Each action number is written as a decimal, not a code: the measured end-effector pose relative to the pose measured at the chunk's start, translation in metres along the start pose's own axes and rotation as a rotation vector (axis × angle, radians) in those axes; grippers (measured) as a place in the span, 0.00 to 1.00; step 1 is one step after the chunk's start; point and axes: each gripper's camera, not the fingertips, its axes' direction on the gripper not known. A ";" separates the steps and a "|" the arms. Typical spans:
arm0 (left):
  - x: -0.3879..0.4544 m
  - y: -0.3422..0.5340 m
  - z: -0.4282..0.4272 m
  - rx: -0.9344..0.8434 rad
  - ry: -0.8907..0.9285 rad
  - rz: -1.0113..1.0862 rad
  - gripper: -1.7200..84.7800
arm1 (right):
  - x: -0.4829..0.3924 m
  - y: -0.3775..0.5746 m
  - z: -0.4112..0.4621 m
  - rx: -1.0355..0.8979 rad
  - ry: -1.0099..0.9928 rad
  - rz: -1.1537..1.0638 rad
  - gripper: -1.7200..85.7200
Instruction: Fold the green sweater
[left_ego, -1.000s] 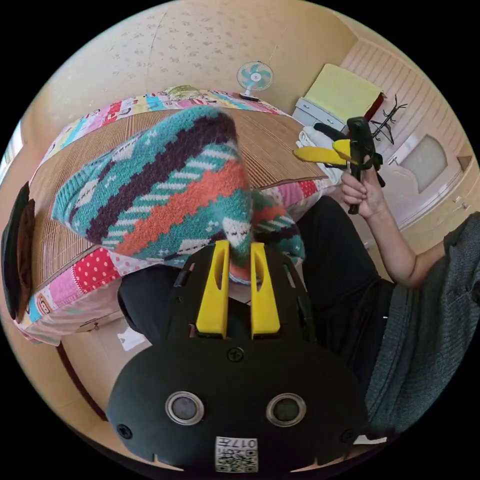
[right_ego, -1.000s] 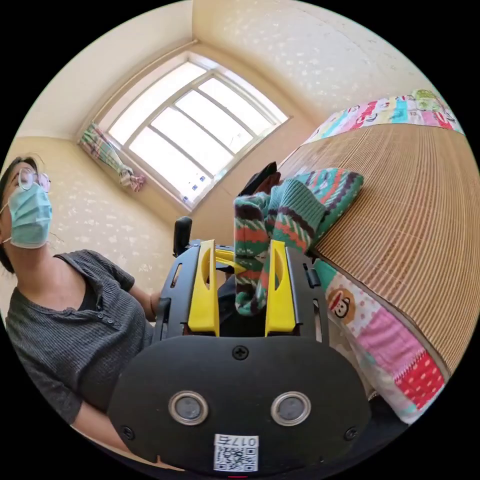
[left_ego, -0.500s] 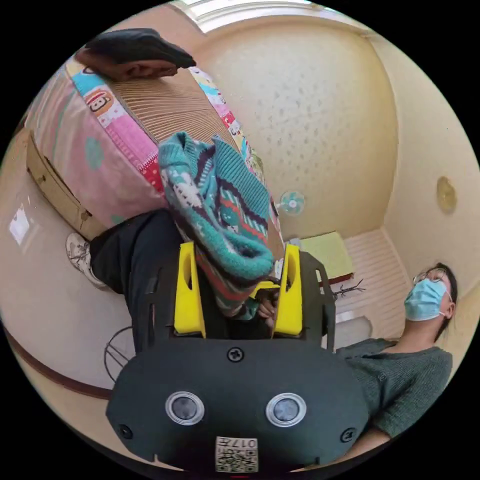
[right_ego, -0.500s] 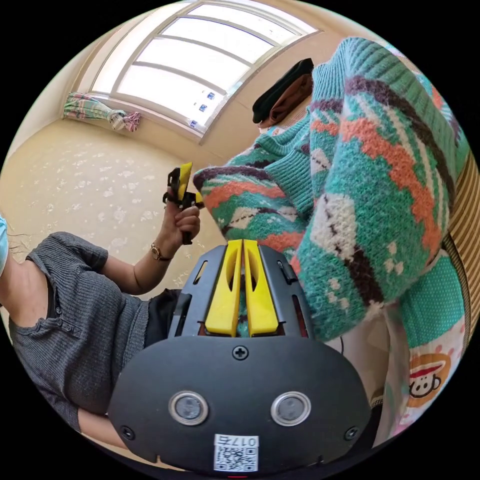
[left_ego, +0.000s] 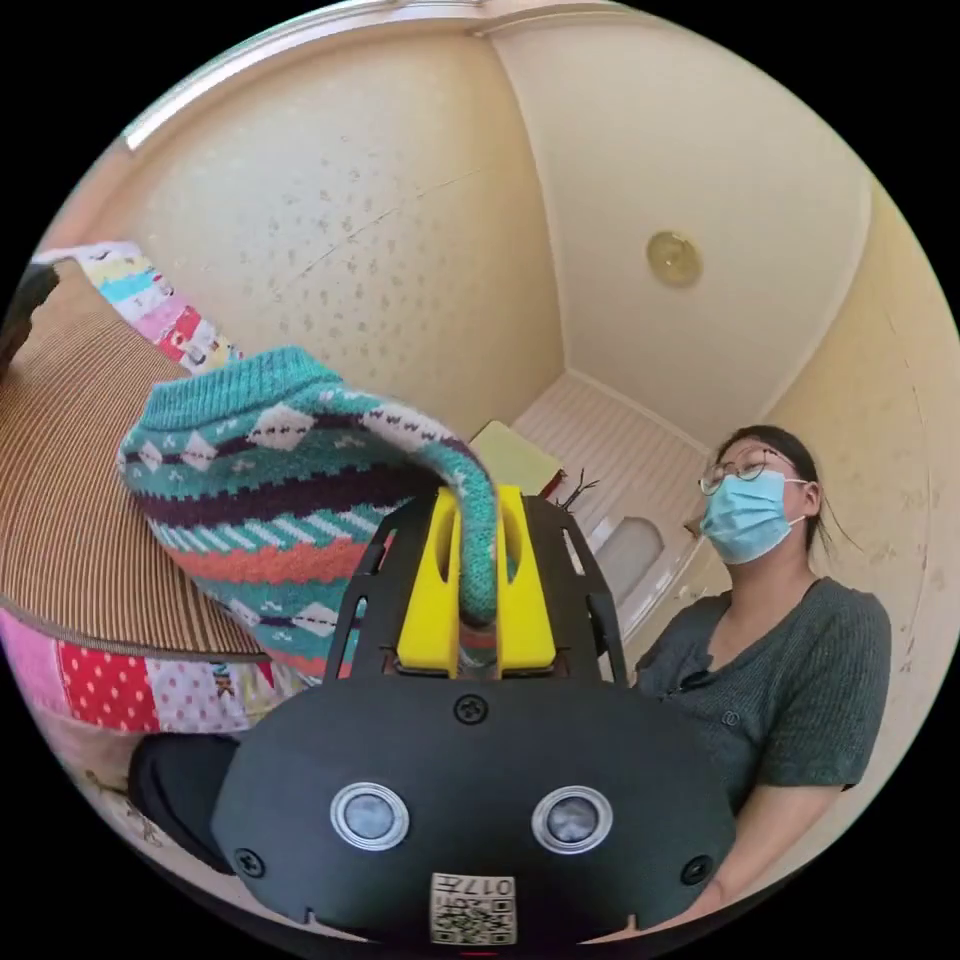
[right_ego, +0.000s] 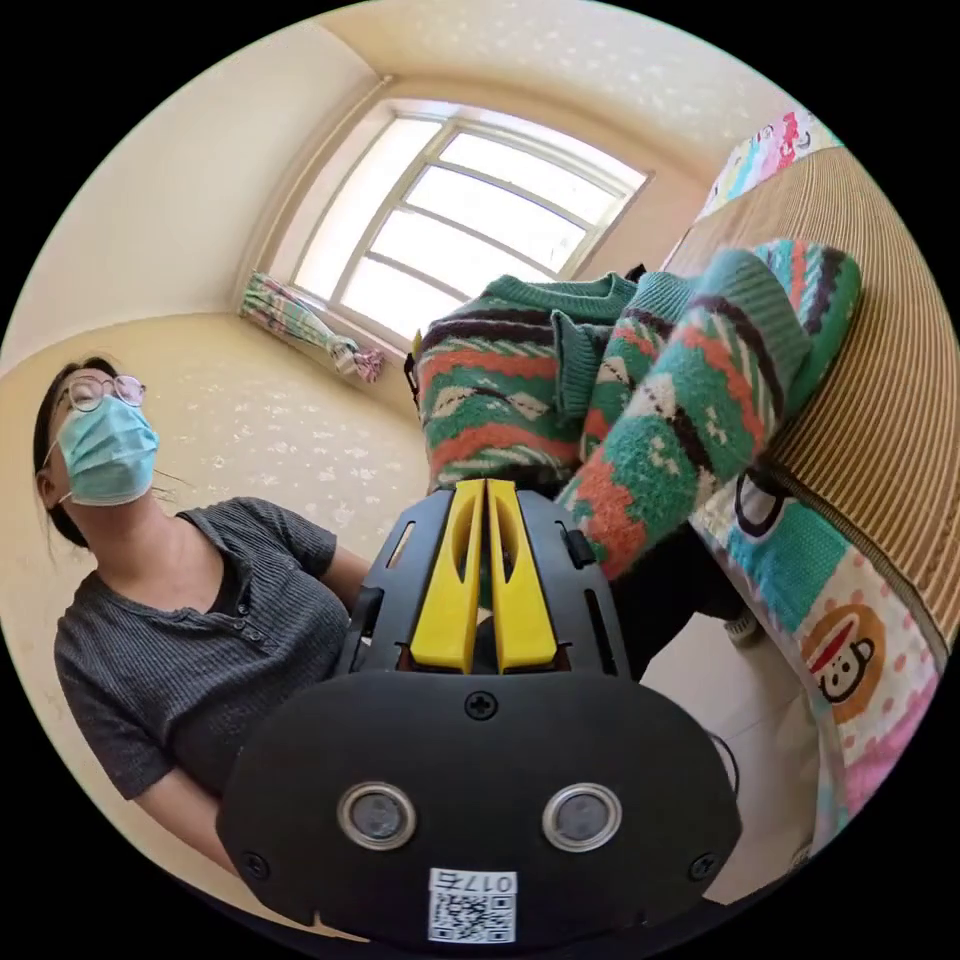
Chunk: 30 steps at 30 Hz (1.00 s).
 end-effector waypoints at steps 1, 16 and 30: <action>0.006 -0.006 0.004 0.013 0.076 0.055 0.08 | -0.018 0.003 -0.018 0.053 0.025 -0.048 0.03; 0.060 0.053 0.151 0.208 1.437 -0.013 0.08 | -0.025 0.029 -0.036 0.143 0.278 -0.031 0.20; 0.081 0.044 0.079 0.081 0.918 -0.040 0.08 | -0.125 -0.018 0.011 0.198 0.502 -0.185 0.09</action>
